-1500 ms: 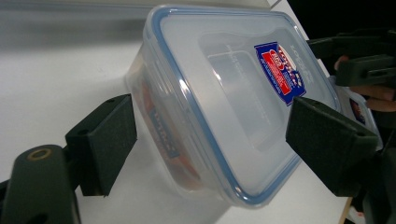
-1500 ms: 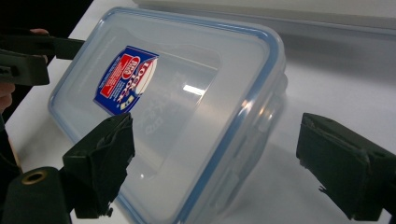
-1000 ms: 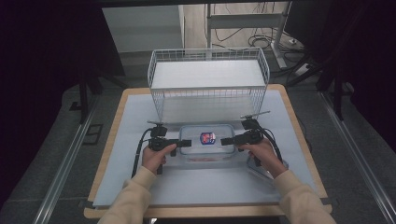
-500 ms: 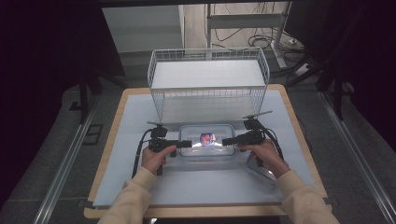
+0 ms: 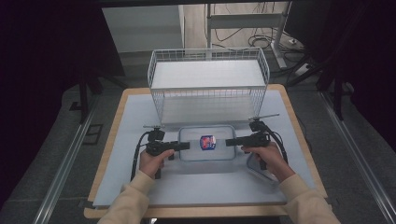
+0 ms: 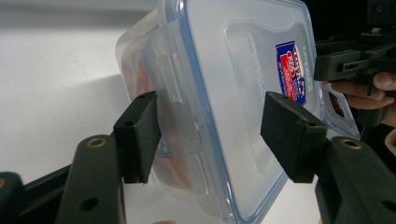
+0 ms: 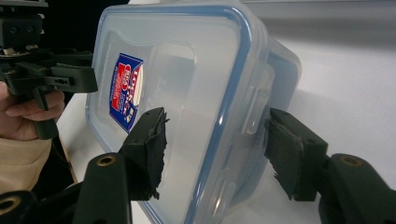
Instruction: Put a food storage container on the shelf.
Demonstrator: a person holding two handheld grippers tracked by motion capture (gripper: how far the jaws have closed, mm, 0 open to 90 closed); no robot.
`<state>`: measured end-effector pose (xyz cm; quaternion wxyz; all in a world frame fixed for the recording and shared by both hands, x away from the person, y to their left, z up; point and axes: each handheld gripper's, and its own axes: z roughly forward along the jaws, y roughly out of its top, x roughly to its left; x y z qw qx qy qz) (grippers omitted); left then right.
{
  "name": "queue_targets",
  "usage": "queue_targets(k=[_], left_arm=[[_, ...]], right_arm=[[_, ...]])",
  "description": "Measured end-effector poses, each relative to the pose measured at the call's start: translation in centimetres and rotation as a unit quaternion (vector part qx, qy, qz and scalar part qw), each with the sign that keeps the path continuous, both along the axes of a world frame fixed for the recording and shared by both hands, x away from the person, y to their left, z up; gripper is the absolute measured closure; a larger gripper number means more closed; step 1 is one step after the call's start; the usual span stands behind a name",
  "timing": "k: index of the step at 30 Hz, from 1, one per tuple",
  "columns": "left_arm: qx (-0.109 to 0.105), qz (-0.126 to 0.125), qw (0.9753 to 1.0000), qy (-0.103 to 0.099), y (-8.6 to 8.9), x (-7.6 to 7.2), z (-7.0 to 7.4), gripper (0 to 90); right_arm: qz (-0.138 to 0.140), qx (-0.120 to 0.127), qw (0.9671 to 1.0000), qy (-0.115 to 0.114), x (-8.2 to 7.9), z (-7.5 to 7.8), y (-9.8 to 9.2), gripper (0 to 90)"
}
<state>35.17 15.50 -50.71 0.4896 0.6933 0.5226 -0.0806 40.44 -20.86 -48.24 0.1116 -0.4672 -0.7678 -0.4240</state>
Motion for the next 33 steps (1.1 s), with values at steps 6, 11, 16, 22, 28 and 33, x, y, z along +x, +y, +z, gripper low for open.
queue_targets(k=[6,11,16,22,28,33], left_arm=[[0.001,-0.002,1.0000,-0.008,0.1,-0.3,0.1,41.3],[0.003,-0.002,0.9999,-0.016,0.1,-0.6,0.1,42.0],[0.005,-0.001,0.9997,-0.024,0.2,-1.0,0.3,43.8],[0.012,0.005,0.9991,-0.040,0.1,-1.3,0.6,45.0],[0.010,0.008,0.9986,-0.052,0.2,-1.5,0.9,45.9],[0.008,0.009,0.9978,-0.064,0.0,-1.7,1.7,46.4]], right_arm=[[0.003,0.008,1.0000,-0.002,-0.2,0.0,-0.3,42.9],[0.003,0.013,0.9999,-0.004,-0.3,0.0,-0.5,44.5],[0.001,0.022,0.9997,-0.006,-0.6,0.1,-0.7,46.5],[-0.004,0.024,0.9996,-0.017,-0.9,0.3,-0.5,47.3],[-0.002,0.027,0.9991,-0.032,-1.2,0.6,-0.6,47.4],[-0.001,0.032,0.9986,-0.042,-1.2,1.1,-0.8,47.3]])
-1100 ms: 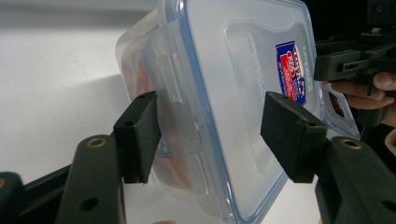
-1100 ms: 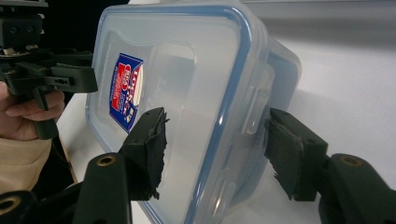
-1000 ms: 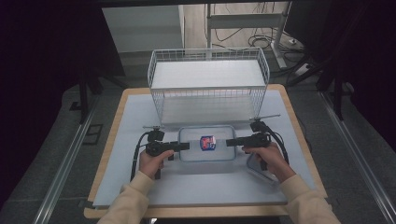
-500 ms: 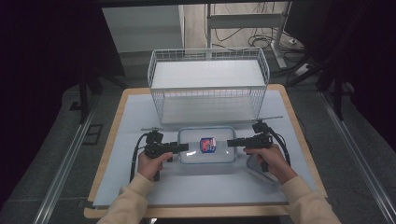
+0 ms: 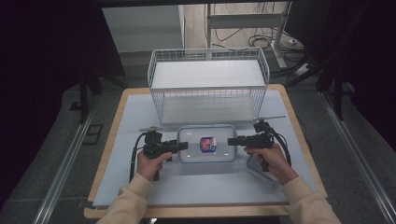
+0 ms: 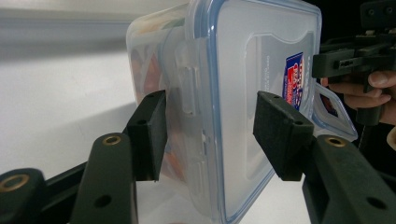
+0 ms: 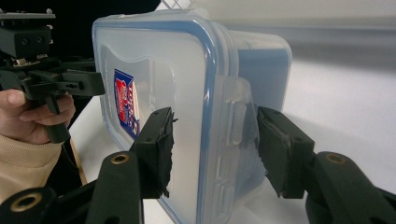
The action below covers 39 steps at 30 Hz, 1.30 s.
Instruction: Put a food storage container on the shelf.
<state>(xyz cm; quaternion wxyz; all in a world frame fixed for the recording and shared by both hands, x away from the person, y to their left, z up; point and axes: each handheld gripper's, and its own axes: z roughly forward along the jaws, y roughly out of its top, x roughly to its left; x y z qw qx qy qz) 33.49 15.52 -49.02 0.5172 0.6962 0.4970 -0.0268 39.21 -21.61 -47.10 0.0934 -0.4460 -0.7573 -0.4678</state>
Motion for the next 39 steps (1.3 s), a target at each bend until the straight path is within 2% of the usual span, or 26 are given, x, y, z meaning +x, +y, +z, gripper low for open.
queue_targets(k=[6,24,39], left_arm=[[0.001,-0.005,0.9998,-0.020,-0.2,0.2,1.6,46.7],[0.002,-0.007,0.9982,-0.060,-0.3,1.0,5.5,47.6],[0.001,-0.011,0.9965,-0.083,-0.2,2.0,8.6,47.8]], right_arm=[[-0.002,0.002,0.9997,-0.023,-0.1,1.8,-0.3,47.3],[-0.004,0.017,0.9976,-0.067,0.3,5.6,-0.8,47.6],[-0.008,0.030,0.9949,-0.095,0.9,8.5,-0.9,48.1]])
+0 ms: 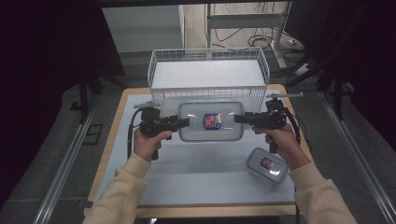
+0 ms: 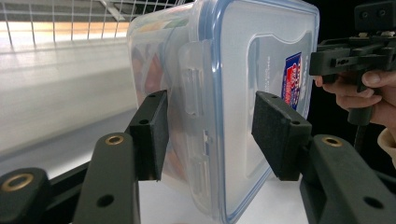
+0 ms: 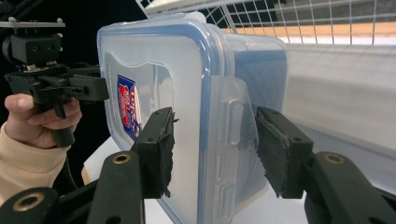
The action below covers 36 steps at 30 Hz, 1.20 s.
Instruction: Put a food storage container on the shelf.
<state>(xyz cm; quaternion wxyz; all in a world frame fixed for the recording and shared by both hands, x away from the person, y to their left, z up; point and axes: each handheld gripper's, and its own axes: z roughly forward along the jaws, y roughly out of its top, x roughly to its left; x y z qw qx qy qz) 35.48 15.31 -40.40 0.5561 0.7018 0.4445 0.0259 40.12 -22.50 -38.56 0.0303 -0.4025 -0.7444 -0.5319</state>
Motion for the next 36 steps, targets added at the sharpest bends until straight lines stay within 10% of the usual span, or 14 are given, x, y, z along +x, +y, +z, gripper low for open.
queue_targets(k=[36], left_arm=[[-0.002,-0.002,0.9987,-0.051,1.3,4.8,7.9,48.1]], right_arm=[[-0.010,0.023,0.9982,-0.054,4.0,7.6,1.0,49.4]])
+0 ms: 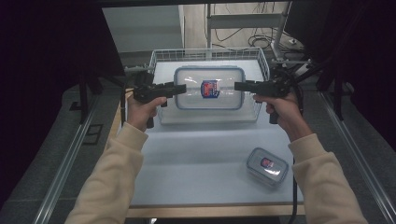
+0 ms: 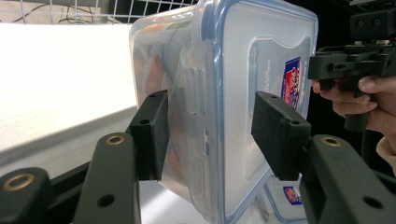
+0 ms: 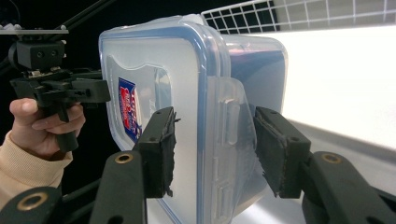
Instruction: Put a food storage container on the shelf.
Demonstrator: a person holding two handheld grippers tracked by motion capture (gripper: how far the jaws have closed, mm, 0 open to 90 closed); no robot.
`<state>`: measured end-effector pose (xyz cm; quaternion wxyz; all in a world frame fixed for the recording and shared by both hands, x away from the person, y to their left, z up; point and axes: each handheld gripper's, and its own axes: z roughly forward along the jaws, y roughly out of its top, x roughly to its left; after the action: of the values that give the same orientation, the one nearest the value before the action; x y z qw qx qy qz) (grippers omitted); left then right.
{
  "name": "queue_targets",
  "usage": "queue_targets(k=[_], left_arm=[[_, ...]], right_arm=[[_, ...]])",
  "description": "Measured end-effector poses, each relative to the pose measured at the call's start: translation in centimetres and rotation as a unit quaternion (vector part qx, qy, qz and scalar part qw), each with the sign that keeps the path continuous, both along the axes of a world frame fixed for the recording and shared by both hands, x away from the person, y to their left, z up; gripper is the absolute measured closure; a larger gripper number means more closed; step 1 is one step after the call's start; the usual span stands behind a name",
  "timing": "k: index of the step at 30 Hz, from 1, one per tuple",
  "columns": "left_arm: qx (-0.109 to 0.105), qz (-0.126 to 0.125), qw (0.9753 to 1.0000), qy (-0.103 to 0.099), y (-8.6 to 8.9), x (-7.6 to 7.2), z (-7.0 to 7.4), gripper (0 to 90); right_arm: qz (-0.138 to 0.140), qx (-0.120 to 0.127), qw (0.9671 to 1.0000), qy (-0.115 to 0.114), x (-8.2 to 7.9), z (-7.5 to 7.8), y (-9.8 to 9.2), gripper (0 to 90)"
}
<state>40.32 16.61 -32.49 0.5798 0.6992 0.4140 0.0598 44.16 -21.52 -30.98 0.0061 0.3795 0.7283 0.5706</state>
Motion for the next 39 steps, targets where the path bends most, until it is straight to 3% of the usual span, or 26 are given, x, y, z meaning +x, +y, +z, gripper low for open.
queue_targets(k=[13,19,27,37,39], left_arm=[[-0.003,0.001,1.0000,-0.007,0.2,3.4,1.6,48.2],[-0.007,0.002,1.0000,0.003,0.5,5.6,2.1,48.2],[-0.012,0.001,0.9999,0.012,0.8,7.6,1.9,48.1],[-0.025,0.007,0.9990,0.036,0.9,9.1,0.6,47.6],[-0.031,0.007,0.9988,0.038,1.0,9.3,0.5,47.8]], right_arm=[[-0.005,0.002,1.0000,-0.001,3.5,1.8,0.1,49.4],[-0.006,0.001,1.0000,0.001,5.3,2.2,0.3,49.4],[-0.011,-0.003,0.9998,0.017,7.4,2.4,0.7,49.2],[-0.014,-0.015,0.9991,0.037,8.9,1.8,1.1,48.6],[-0.020,-0.007,0.9989,0.041,9.1,1.7,1.0,48.4]])
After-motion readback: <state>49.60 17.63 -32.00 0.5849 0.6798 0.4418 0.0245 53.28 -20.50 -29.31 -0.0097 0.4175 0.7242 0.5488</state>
